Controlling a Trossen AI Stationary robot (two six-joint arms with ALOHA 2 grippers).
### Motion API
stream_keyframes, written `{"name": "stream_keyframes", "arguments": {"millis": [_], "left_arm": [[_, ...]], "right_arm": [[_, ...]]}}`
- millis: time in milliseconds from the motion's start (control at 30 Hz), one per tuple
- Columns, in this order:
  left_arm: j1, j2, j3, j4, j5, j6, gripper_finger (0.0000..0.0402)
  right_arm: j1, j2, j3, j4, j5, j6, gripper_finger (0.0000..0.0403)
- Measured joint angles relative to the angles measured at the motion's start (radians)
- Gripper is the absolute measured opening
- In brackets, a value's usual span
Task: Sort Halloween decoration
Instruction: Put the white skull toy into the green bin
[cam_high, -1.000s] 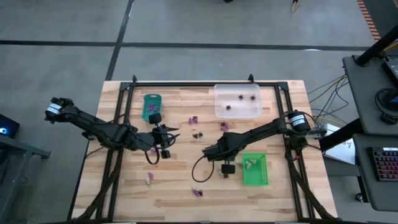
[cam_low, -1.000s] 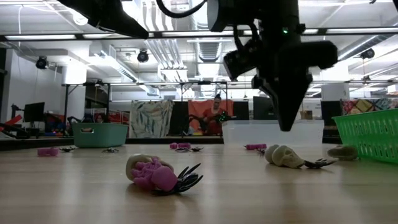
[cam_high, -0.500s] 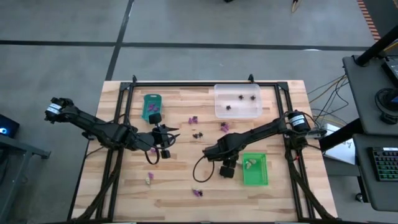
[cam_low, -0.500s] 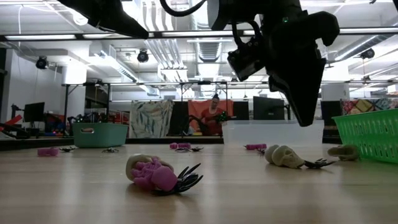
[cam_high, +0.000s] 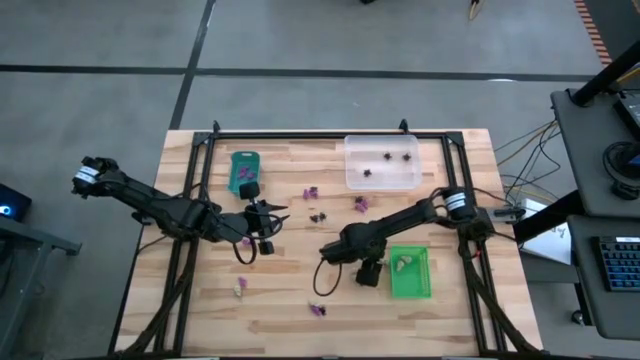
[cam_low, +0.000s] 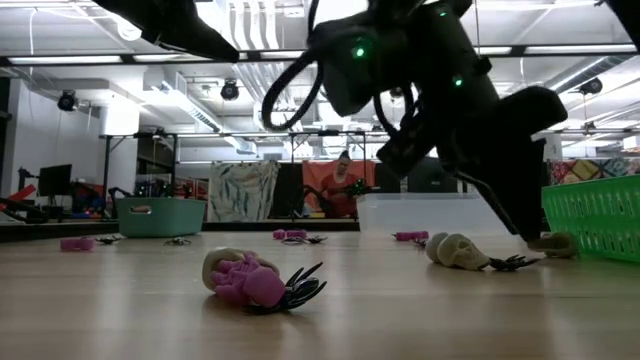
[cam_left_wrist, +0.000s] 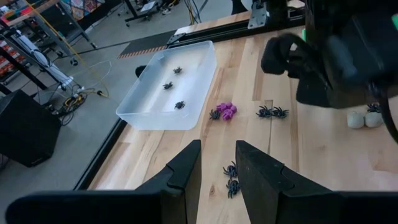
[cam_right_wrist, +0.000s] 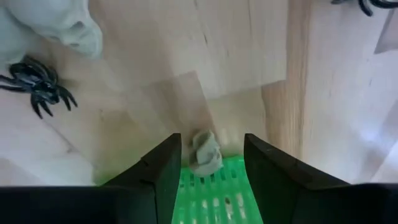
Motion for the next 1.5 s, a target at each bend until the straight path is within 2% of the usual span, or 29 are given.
{"name": "stream_keyframes", "arguments": {"millis": [200,433,833,967,1267,1367,1500], "left_arm": [[0.0,0.0,0.0,0.0,0.0,0.0,0.0082],[0.0,0.0,0.0,0.0,0.0,0.0,0.0082],[0.0,0.0,0.0,0.0,0.0,0.0,0.0082],[0.0,0.0,0.0,0.0,0.0,0.0,0.0082],[0.0,0.0,0.0,0.0,0.0,0.0,0.0082],[0.0,0.0,0.0,0.0,0.0,0.0,0.0082],[0.0,0.0,0.0,0.0,0.0,0.0,0.0082]], "right_arm": [[0.0,0.078,0.079,-0.091,0.001,-0.046,0.0164],[0.0,0.125,0.108,-0.156,-0.001,-0.067,0.0164],[0.0,0.141,0.098,-0.12,-0.002,-0.116,0.016],[0.0,0.141,0.099,-0.115,-0.005,-0.116,0.0132],[0.0,0.141,0.099,-0.11,-0.009,-0.125,0.0033],[0.0,0.141,0.1,-0.109,-0.008,-0.129,0.0015],[0.0,0.14,0.111,-0.109,0.002,-0.131,0.0013]]}}
